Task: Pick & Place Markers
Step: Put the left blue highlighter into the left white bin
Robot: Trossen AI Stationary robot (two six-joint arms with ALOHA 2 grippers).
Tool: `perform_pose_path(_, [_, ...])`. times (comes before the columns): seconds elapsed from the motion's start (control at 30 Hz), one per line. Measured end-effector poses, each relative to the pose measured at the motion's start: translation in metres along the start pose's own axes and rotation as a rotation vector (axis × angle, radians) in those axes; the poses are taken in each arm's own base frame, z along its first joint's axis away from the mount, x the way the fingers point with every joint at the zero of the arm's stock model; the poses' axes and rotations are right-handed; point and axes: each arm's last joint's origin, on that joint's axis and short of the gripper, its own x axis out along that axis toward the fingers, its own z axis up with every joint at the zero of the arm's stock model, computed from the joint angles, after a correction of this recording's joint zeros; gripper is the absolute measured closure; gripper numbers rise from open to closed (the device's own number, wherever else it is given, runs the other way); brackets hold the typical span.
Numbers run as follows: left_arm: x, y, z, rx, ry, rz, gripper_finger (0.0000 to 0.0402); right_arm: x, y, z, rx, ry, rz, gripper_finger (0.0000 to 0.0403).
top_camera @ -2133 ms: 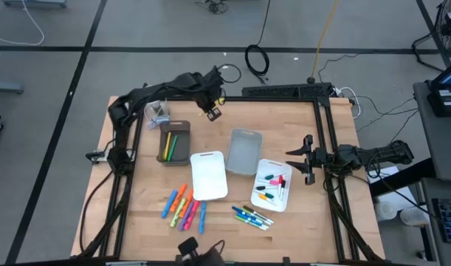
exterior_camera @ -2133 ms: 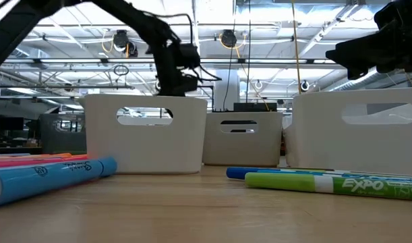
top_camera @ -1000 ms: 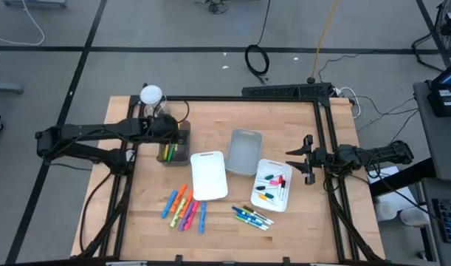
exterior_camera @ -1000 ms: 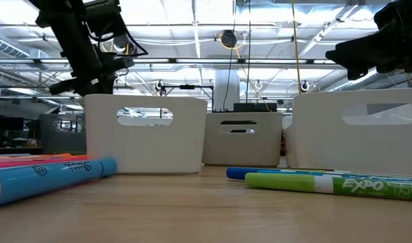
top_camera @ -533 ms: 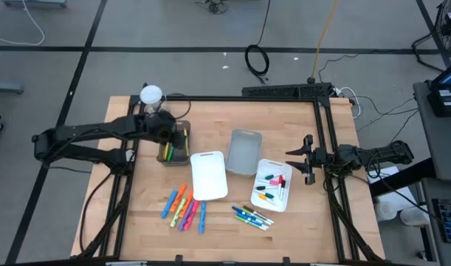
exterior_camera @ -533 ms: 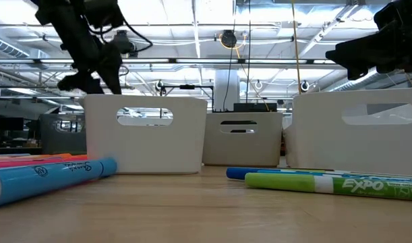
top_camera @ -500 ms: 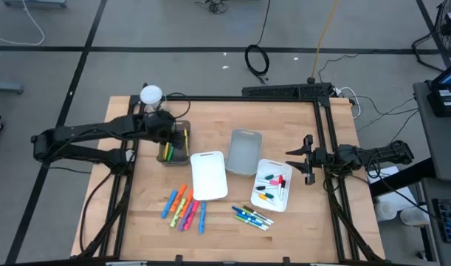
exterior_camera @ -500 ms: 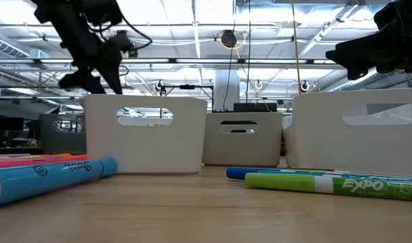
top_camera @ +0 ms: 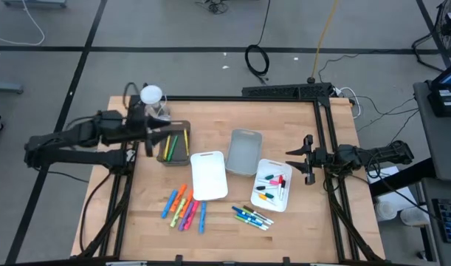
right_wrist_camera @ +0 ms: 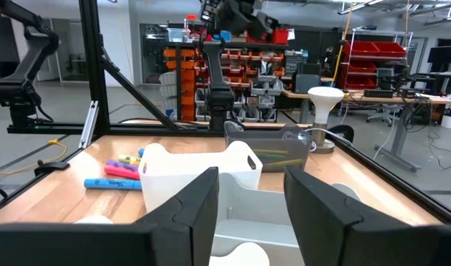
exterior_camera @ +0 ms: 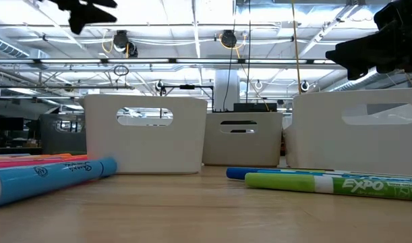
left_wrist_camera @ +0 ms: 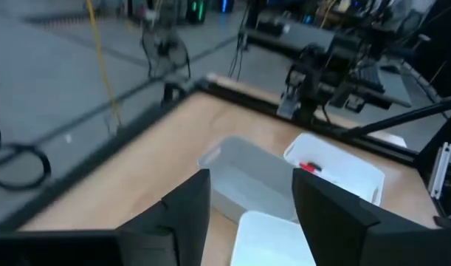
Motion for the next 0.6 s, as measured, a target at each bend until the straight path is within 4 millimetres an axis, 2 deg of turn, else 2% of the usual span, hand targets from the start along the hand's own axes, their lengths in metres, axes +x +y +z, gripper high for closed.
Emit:
perform_pose_path(0.17, [-0.009,-0.001,0.002,0.041,-0.045,-0.004,0.0215,0.0,0.0,0.0,0.0,0.0,0.0,0.0261])
perform_pose_path(0.3, [-0.008,-0.002,0.004,-0.064,-0.06,-0.016,0.0209,0.0,0.0,0.0,0.0,0.0,0.0,0.0261])
perform_pose_path(0.37, [-0.005,-0.003,0.004,-0.127,-0.051,-0.027,0.0205,0.0,0.0,0.0,0.0,0.0,0.0,0.0261])
perform_pose_path(0.47, [0.001,-0.005,0.002,-0.132,-0.016,-0.057,0.0199,0.0,0.0,0.0,0.0,0.0,0.0,0.0261])
perform_pose_path(0.6, [0.016,-0.011,-0.003,-0.164,0.1,-0.191,0.0201,0.0,0.0,0.0,0.0,0.0,0.0,0.0261])
